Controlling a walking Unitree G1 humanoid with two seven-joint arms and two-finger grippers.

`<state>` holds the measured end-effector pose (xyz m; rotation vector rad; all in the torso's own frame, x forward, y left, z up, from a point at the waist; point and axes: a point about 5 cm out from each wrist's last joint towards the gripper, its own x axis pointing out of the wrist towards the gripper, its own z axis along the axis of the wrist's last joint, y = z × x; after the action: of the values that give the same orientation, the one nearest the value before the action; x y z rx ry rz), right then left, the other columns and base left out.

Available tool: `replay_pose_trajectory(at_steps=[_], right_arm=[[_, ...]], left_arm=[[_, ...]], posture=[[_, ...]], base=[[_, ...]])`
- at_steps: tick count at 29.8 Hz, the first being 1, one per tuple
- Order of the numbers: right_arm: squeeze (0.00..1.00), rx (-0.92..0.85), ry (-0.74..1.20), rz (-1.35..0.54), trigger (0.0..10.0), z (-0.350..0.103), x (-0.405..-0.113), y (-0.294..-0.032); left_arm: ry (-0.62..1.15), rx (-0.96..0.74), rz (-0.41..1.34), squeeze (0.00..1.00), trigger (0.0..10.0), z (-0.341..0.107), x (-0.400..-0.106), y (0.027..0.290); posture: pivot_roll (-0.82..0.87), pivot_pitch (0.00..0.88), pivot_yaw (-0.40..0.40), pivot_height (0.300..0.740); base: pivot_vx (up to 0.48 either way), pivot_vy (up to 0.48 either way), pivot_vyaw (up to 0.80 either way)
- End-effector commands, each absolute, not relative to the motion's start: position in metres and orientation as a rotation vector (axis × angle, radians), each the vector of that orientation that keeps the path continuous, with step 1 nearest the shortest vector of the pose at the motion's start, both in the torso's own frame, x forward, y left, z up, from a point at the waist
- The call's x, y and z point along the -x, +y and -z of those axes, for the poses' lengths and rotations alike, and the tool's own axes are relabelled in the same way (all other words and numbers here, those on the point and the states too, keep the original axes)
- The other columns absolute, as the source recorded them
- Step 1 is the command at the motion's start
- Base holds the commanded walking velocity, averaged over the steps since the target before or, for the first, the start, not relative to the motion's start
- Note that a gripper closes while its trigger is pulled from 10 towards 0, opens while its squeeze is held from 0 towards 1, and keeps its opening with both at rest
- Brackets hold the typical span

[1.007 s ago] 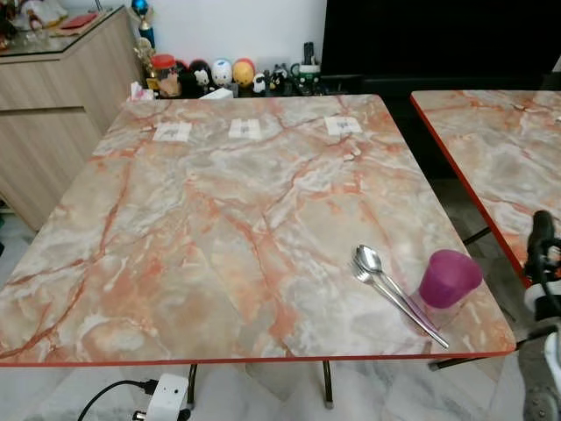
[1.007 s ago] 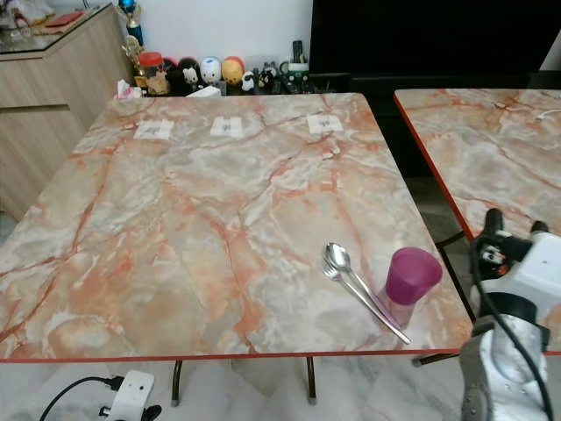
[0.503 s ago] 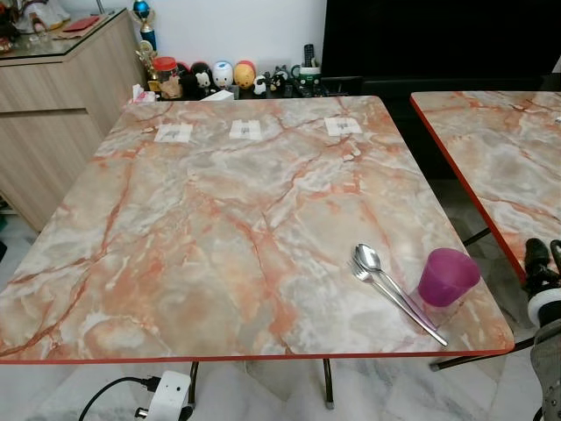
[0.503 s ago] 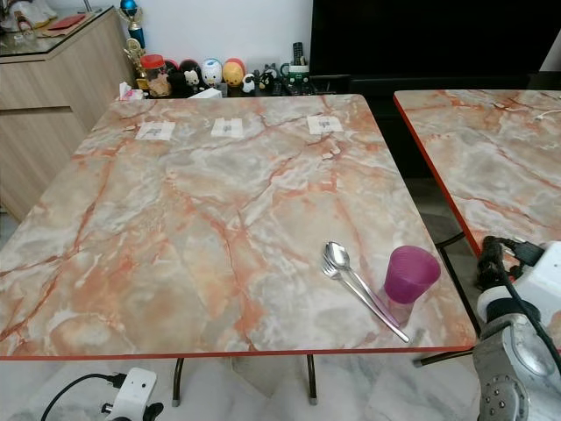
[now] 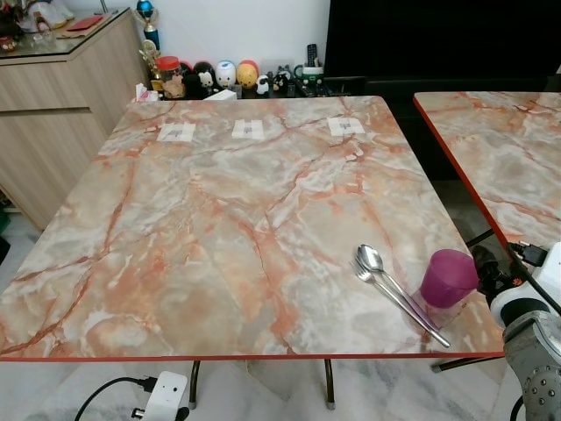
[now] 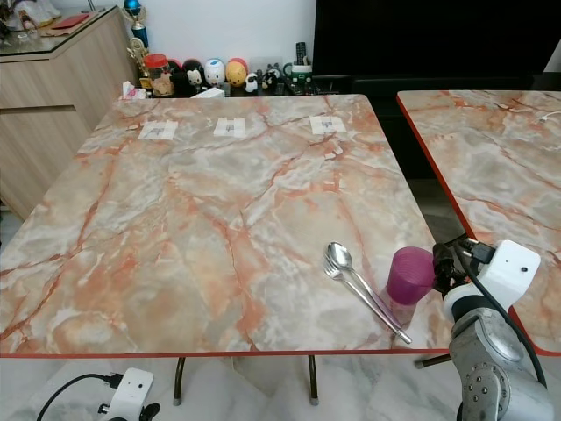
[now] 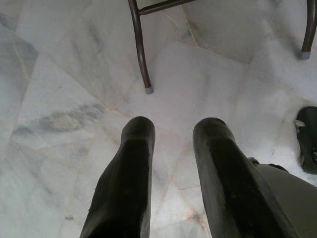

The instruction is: Setting the table

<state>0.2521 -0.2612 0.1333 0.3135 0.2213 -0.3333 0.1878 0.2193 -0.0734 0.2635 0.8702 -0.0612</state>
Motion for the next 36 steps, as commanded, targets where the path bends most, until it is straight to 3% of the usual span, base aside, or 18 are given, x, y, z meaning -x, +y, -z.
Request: replay_pose_trajectory(at_steps=[1, 35, 36], right_arm=[[0.0, -0.323, 0.232, 0.325, 10.0, -0.132, -0.254, -0.261], [0.0, -0.366, 0.312, 0.3, 10.0, -0.115, -0.256, -0.246], [0.0, -0.368, 0.312, 0.299, 7.8, -0.115, -0.256, -0.246]], left_arm=[[0.891, -0.278, 0.067, 0.0, 10.0, 0.075, -0.184, 0.223], [0.899, -0.279, 0.054, 0.0, 10.0, 0.075, -0.182, 0.226], [0.899, -0.279, 0.054, 0.0, 10.0, 0.075, -0.182, 0.226]], posture=[[0.02, 0.0, 0.013, 0.74], [0.04, 0.0, 0.011, 0.74], [0.04, 0.0, 0.01, 0.74]], base=[[0.0, 0.0, 0.0], [0.0, 0.0, 0.0], [0.0, 0.0, 0.0]])
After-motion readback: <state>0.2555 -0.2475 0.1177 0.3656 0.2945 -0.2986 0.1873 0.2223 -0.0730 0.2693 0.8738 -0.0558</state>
